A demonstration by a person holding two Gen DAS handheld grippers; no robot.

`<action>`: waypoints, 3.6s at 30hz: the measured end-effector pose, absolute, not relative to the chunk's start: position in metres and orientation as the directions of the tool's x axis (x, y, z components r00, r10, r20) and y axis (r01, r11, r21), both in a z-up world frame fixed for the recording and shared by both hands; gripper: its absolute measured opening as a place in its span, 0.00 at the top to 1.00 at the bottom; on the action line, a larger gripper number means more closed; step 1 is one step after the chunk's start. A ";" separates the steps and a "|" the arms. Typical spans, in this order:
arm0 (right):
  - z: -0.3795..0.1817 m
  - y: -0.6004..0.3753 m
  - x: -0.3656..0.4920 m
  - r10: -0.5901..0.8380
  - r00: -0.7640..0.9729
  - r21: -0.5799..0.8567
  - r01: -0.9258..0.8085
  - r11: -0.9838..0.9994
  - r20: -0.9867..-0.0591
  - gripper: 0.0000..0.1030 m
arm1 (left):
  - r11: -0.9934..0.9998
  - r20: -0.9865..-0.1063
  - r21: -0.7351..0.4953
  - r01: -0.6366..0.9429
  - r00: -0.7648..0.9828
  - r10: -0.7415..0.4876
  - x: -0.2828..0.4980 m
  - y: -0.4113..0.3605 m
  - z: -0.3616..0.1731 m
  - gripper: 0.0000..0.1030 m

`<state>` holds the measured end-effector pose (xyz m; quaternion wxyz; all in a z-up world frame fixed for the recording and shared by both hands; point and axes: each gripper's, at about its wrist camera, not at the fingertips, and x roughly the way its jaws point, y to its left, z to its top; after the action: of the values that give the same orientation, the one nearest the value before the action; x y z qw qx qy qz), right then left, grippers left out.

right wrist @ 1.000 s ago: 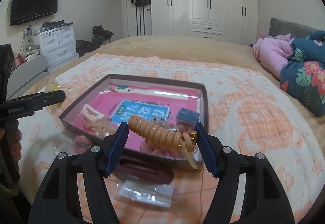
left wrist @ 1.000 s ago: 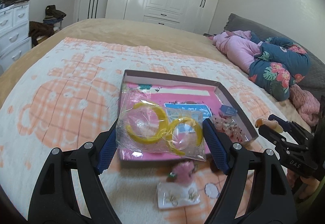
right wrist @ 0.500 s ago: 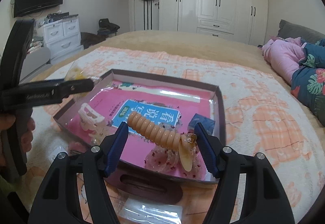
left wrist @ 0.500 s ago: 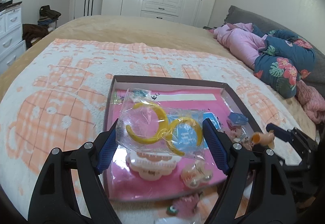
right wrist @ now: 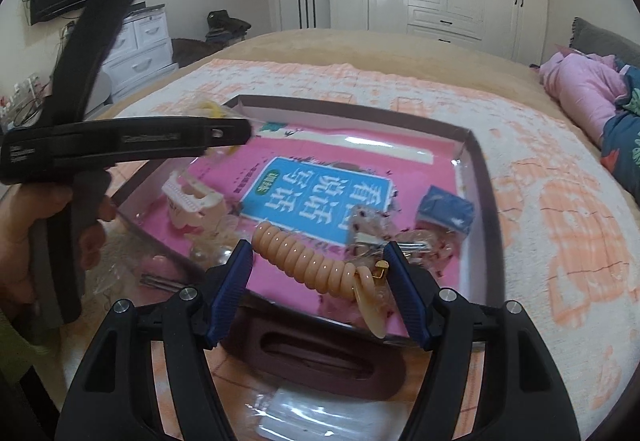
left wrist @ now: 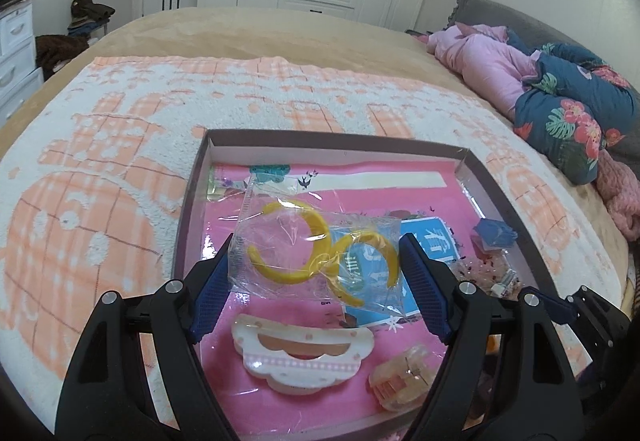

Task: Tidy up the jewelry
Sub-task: 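Place the yellow bangle bag in the tray with the left tool while the right tool places the hair tie, then withdraw both tools from the tray toward the remaining jewelry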

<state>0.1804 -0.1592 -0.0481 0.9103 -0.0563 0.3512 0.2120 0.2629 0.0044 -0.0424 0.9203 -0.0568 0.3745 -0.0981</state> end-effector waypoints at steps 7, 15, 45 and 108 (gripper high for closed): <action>-0.049 -0.154 0.177 0.356 0.656 0.056 -0.432 0.900 -0.665 0.35 | 0.975 -0.691 -0.177 0.136 0.688 -0.222 0.262 0.004 -0.048 0.32; -0.046 -0.160 0.170 0.360 0.660 0.079 -0.415 0.907 -0.660 0.27 | 0.975 -0.694 -0.177 0.133 0.686 -0.220 0.262 0.004 -0.049 0.32; -0.006 -0.207 0.116 0.293 0.810 0.032 -0.322 0.946 -0.508 0.09 | 0.978 -0.561 -0.161 0.131 0.803 -0.199 0.189 0.004 -0.001 0.11; -0.055 -0.203 0.086 0.285 0.725 0.026 -0.346 0.938 -0.627 0.07 | 0.985 -0.623 -0.092 0.145 0.763 -0.171 0.086 0.017 -0.047 0.11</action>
<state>0.0865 -0.2029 -0.0555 0.9275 -0.0465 0.3295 0.1701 0.0862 0.0174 -0.0473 0.9388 -0.0192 0.3335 -0.0841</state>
